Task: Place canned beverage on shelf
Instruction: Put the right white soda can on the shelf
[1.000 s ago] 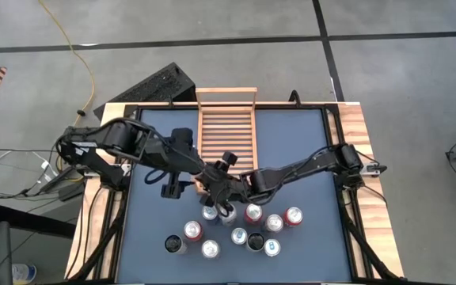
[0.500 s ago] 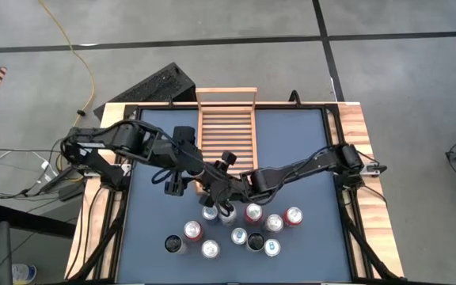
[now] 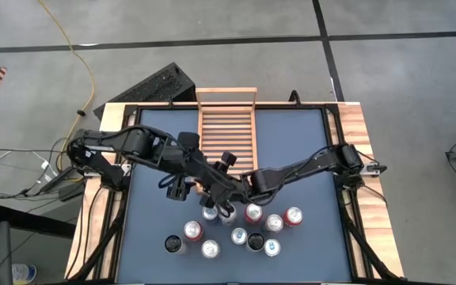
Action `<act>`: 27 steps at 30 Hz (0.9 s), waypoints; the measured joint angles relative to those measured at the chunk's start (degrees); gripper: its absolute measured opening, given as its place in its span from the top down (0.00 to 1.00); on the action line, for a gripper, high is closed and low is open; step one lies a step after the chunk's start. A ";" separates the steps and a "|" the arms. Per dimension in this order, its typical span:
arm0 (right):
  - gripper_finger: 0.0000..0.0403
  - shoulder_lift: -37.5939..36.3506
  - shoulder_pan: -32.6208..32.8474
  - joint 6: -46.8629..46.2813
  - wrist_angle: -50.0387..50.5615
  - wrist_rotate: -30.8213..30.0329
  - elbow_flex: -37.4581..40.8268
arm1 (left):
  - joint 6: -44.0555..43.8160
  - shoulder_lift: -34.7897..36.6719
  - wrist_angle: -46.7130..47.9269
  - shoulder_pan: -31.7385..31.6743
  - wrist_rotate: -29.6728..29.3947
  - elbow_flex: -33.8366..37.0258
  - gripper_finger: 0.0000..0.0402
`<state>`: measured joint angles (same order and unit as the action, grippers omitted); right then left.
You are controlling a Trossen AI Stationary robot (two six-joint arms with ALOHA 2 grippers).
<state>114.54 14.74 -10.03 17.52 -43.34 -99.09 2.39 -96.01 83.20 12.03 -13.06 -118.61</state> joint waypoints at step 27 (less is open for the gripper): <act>0.36 -0.95 2.22 3.21 3.87 1.76 0.02 | 2.68 0.27 0.49 0.06 2.77 0.00 0.38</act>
<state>113.59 16.96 -6.82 21.39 -41.58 -99.07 5.08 -95.74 83.69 12.09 -10.29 -118.61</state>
